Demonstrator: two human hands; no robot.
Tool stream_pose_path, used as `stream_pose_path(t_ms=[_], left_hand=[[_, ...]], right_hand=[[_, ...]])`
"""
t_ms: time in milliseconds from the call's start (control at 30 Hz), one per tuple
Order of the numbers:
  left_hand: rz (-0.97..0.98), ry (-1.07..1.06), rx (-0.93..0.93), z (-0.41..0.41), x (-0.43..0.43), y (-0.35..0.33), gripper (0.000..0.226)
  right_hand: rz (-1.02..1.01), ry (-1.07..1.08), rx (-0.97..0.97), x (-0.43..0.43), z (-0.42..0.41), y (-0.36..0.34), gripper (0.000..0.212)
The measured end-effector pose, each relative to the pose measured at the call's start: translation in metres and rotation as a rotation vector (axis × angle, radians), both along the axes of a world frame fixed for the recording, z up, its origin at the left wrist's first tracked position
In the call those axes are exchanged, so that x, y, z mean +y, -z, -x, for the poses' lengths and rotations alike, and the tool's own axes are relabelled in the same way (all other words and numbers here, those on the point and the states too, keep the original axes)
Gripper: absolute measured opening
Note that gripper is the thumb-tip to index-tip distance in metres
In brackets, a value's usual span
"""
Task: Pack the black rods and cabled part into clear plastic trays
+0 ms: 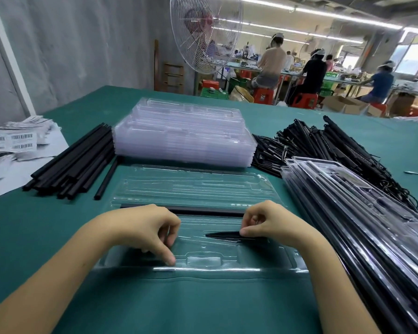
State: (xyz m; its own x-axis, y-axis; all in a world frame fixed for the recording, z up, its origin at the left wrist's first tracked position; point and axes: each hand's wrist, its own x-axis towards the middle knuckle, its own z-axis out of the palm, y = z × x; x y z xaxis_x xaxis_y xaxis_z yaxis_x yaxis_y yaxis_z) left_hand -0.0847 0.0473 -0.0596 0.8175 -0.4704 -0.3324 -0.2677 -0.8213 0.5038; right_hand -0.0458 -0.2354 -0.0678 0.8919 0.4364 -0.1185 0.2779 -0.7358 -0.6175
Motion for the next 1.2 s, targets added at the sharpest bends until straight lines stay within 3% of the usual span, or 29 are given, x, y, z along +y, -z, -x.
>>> stream_pose_path(t_ms=[300,467,600,1200], left_hand=[[-0.020,-0.087,0.094,0.000,0.002,0.002,0.036],[0.040,-0.144,0.142,0.000,0.001,0.001,0.037],[0.048,-0.151,0.145,0.001,0.003,0.002,0.038],[0.104,-0.111,0.089,-0.001,-0.001,0.003,0.037]], right_hand=[[-0.001,-0.002,0.023,-0.002,0.000,0.003,0.015],[-0.106,0.025,0.013,-0.012,0.003,-0.004,0.014],[-0.112,0.051,0.063,-0.027,0.004,-0.011,0.006],[-0.083,0.066,0.151,-0.024,0.004,-0.007,0.007]])
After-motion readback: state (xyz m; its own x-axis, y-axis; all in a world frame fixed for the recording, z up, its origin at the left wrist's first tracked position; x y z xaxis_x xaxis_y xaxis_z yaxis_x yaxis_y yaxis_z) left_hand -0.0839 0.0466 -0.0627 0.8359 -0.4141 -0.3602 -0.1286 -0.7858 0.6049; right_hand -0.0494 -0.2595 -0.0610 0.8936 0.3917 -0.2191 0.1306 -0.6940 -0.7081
